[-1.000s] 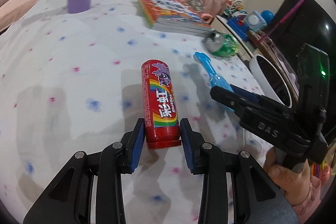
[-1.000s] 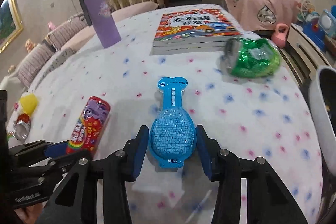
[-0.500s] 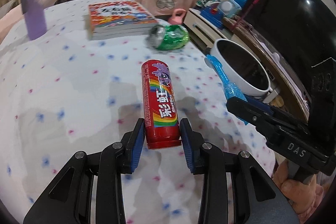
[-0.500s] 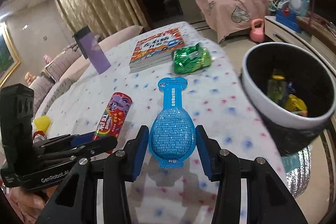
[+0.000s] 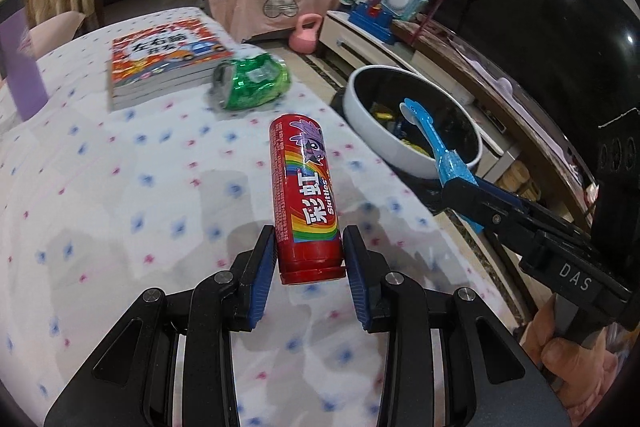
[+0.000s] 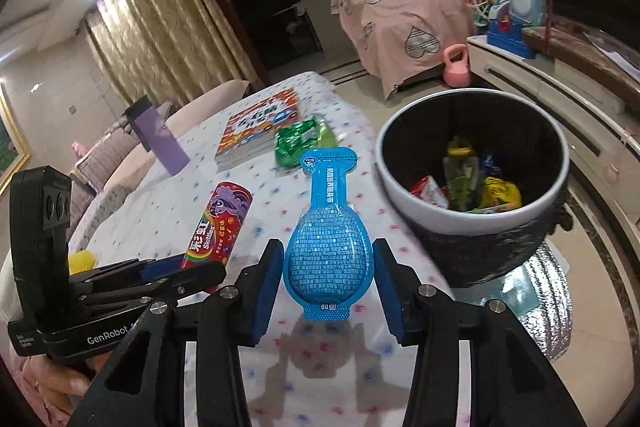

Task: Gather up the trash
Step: 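Carry the candy tube and blue toy over the bin and open both tools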

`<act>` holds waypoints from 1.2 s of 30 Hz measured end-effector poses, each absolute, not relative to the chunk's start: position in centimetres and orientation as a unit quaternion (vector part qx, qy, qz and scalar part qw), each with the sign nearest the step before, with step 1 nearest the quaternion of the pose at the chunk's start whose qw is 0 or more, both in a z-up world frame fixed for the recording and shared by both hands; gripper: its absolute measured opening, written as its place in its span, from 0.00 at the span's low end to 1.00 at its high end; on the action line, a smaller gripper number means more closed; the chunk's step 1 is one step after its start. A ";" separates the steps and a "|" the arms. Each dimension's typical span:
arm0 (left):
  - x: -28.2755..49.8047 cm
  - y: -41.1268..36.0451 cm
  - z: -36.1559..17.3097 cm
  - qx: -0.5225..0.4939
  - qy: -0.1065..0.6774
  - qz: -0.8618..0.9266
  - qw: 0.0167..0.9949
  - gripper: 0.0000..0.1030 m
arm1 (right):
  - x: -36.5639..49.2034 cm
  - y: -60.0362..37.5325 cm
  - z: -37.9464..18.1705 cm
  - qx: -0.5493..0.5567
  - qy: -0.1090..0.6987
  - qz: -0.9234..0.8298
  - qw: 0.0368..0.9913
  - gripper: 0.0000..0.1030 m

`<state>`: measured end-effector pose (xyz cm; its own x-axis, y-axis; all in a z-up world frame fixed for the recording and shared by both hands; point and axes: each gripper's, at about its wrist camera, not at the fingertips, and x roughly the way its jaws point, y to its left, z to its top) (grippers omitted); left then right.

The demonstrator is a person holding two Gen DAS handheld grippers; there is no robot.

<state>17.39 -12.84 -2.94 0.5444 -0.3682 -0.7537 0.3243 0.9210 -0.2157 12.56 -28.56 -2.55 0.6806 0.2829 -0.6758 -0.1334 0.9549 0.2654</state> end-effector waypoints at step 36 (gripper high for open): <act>23.6 -23.8 -0.7 0.034 0.422 -0.246 0.872 0.32 | 16.6 -39.1 -0.3 0.118 0.359 0.038 0.925 0.45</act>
<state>23.60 -23.78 -0.67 0.5221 -0.4009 -0.7528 0.4586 0.8762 -0.1486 16.61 -39.11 -0.27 0.7398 0.1544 -0.6549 0.0152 0.9692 0.2457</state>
